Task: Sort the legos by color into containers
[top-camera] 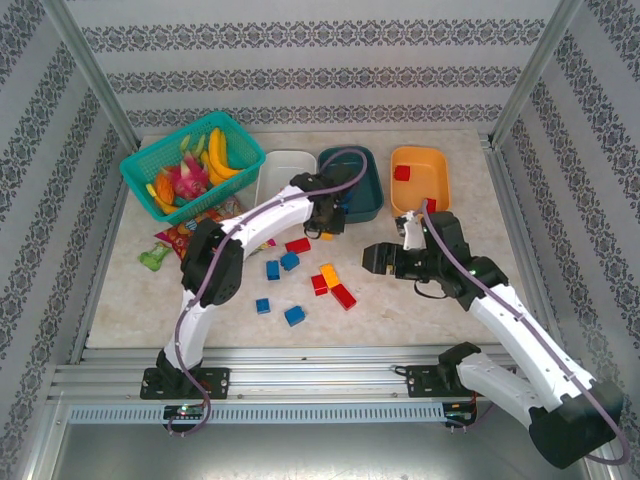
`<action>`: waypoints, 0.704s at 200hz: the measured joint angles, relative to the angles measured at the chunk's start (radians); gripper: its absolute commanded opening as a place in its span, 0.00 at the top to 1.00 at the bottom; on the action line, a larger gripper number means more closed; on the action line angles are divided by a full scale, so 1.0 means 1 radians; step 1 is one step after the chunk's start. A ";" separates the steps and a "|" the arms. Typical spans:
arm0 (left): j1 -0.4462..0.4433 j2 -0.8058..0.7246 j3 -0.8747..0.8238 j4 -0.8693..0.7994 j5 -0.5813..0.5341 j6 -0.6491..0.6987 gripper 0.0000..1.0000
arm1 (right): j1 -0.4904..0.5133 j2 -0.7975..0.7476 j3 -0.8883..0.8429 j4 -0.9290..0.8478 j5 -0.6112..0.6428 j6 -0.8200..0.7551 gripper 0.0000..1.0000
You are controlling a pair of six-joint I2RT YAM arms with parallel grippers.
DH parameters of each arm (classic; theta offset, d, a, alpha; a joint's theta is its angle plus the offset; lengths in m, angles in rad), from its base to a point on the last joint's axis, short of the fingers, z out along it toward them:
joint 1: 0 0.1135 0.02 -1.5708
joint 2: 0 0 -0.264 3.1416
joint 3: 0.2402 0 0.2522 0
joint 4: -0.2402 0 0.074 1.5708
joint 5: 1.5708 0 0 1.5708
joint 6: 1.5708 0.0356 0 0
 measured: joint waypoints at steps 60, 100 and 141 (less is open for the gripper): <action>0.177 -0.002 0.174 -0.008 0.005 0.000 0.76 | 0.062 0.225 0.121 0.221 0.016 0.015 0.24; 0.249 0.156 0.294 -0.003 0.032 0.001 0.75 | 0.042 0.343 0.230 0.277 0.029 0.040 0.24; 0.260 0.311 0.377 0.000 0.084 0.001 0.75 | 0.017 0.385 0.264 0.281 0.030 0.054 0.24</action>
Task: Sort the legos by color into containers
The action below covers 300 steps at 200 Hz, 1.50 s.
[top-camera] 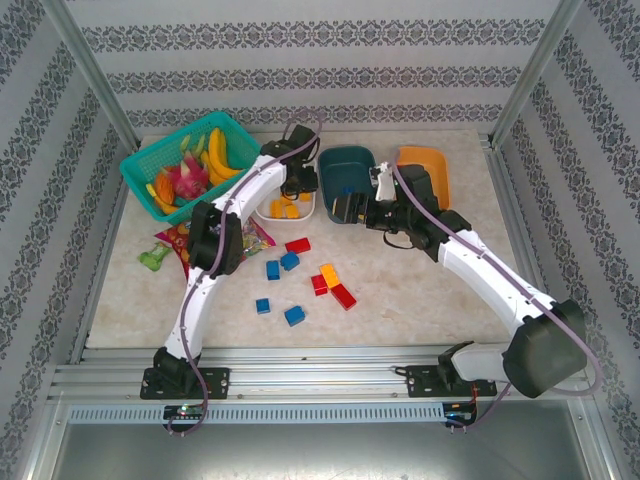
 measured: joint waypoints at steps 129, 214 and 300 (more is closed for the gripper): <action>0.001 0.007 0.013 -0.036 0.020 -0.017 0.44 | 0.060 0.055 0.053 -0.142 0.097 -0.124 0.26; 0.042 -0.663 -0.459 0.037 -0.004 -0.081 0.43 | 0.357 0.257 0.180 -0.275 0.238 -0.296 0.27; 0.048 -1.418 -1.337 0.131 0.029 -0.277 0.43 | 0.420 0.684 0.430 -0.438 0.303 -0.415 0.20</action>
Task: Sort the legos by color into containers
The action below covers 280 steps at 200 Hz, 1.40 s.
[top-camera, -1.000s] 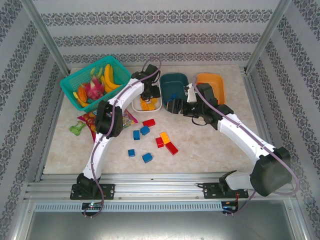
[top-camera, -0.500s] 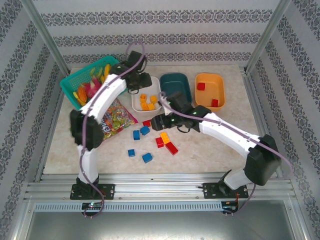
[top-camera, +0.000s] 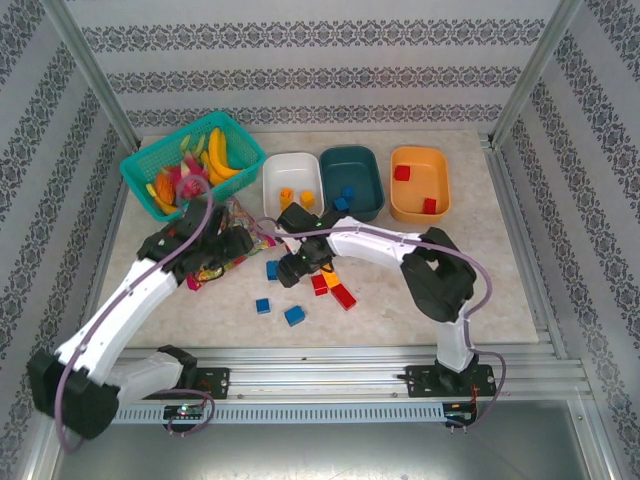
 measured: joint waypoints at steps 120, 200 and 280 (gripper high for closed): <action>0.000 -0.160 -0.038 -0.018 -0.007 -0.068 0.43 | -0.033 0.204 0.222 -0.043 0.019 -0.012 0.51; -0.027 -0.058 -0.038 0.114 0.122 -0.066 0.42 | -0.070 -0.050 0.103 -0.068 0.050 0.032 0.63; -0.095 0.264 0.081 0.444 0.214 -0.089 0.42 | -0.404 -0.068 0.261 -0.126 0.196 0.101 0.63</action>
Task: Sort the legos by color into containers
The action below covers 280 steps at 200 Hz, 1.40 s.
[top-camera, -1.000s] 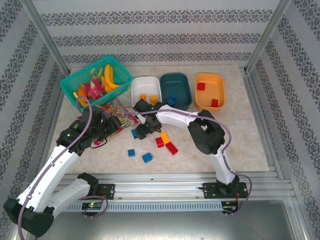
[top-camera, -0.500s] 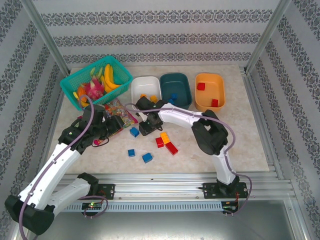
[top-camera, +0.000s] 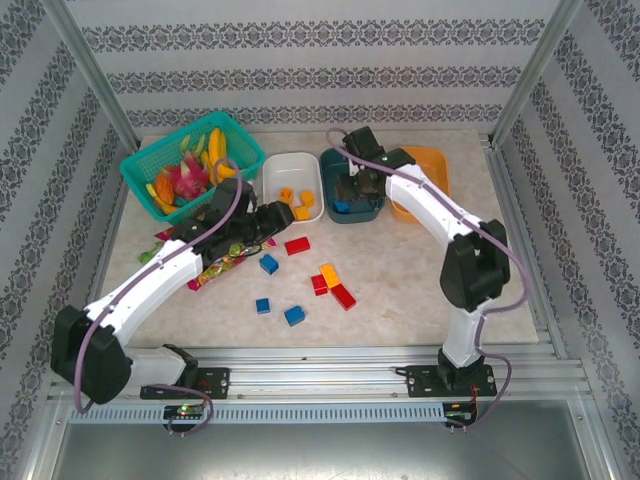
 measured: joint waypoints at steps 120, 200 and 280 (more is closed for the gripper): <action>0.000 0.142 0.137 0.063 0.018 0.014 0.42 | -0.099 0.458 0.432 -0.197 0.058 0.120 0.57; 0.000 0.155 0.138 0.037 0.017 0.043 0.42 | -0.093 0.465 0.428 -0.197 0.046 0.163 0.35; -0.053 0.190 0.187 -0.169 0.008 0.177 0.41 | -0.010 -0.009 0.071 0.011 0.013 0.146 0.35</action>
